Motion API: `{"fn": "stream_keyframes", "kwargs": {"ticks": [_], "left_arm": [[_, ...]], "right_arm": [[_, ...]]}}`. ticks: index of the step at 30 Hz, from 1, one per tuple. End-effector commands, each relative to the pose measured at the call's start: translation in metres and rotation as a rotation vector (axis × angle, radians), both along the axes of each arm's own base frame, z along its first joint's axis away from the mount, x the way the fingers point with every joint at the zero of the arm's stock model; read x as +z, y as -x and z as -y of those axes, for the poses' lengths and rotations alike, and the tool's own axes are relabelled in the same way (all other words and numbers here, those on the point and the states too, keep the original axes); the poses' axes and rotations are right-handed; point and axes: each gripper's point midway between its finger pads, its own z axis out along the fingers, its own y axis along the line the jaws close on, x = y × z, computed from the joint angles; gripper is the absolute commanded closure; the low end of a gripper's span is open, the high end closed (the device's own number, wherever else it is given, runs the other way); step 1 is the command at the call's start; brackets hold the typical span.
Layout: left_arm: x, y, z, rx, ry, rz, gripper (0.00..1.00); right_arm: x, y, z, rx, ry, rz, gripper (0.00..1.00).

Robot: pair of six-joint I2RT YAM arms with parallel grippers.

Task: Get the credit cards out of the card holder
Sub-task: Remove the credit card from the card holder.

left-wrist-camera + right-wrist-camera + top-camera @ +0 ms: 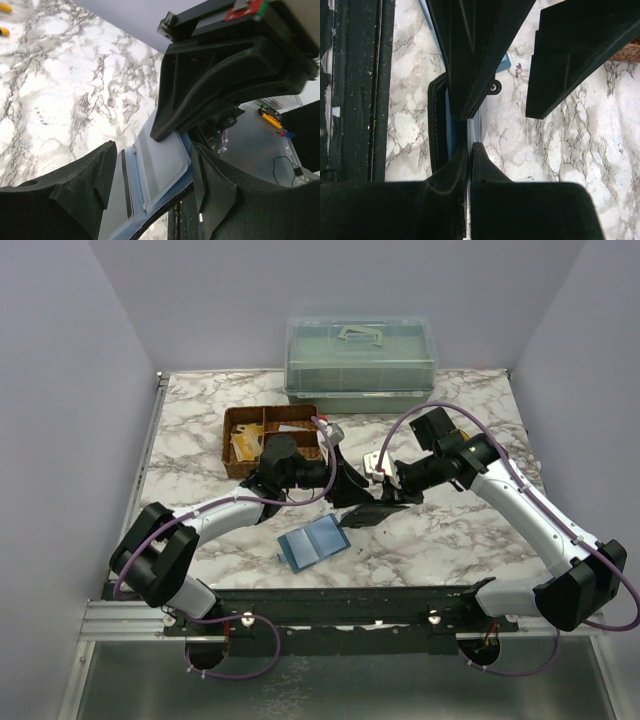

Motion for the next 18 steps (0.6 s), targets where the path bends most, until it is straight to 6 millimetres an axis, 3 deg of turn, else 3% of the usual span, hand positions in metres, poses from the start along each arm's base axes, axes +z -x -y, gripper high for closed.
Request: {"fn": "stream_keyframes", "kwargs": {"ticks": [1,9,11,14,18], "left_arm": [[-0.004,0.0,0.004,0.04,-0.058,0.047,0.35],[-0.029,0.001,0.002,0.095,-0.233,0.115,0.48],[-0.032,0.004,0.003,0.077,-0.257,0.122,0.59],[-0.033,0.007,0.004,0.046,-0.278,0.112,0.98],[-0.031,0.007,0.003,0.054,-0.282,0.106,1.0]], "right_arm": [[0.003,0.0,-0.006,0.013,-0.023,0.002,0.99],[0.002,0.002,-0.008,0.018,-0.02,-0.013,0.99],[0.0,0.003,-0.008,0.016,-0.015,-0.024,0.99],[-0.004,0.003,-0.009,0.015,-0.012,-0.04,0.99],[-0.007,0.003,-0.009,0.003,-0.008,-0.055,0.99]]}}
